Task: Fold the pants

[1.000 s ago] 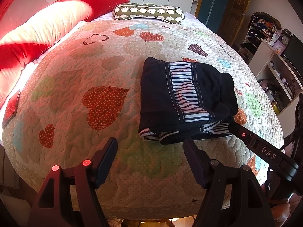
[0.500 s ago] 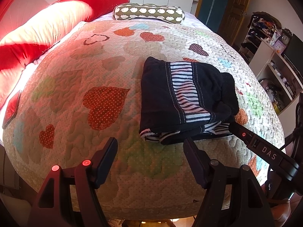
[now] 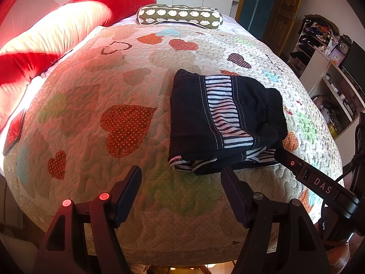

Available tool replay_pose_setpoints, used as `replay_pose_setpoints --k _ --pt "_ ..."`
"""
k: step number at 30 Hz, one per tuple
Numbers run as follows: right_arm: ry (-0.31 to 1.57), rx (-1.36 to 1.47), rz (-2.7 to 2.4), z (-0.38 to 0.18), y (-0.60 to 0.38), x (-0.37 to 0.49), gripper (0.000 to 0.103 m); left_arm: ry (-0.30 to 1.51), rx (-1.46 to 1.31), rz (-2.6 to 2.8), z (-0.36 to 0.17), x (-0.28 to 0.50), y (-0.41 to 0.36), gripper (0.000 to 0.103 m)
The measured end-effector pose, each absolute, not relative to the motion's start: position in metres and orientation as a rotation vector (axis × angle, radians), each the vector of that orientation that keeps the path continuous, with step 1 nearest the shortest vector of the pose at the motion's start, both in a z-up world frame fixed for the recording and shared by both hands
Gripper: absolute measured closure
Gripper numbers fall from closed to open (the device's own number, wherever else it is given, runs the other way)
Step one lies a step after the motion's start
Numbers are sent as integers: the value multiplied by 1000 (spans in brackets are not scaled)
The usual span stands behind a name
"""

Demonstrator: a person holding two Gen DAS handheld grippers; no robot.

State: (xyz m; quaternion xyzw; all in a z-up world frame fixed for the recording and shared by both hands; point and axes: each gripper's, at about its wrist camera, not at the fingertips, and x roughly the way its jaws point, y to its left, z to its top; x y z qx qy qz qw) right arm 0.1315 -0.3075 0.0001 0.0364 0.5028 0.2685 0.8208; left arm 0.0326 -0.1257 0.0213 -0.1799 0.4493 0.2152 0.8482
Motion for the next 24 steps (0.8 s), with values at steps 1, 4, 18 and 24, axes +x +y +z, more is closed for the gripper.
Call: replay_pose_setpoints --k 1,4,18,24 --pt "1071 78 572 0 -307 132 34 947 -379 454 21 33 -126 32" --pt "1070 77 571 0 -307 132 34 947 -380 454 21 33 -126 32" --pt "1072 72 571 -1 -307 131 33 948 -383 454 22 33 -126 32" --pt "1073 68 575 -2 -308 129 32 934 -425 444 21 31 -121 32"
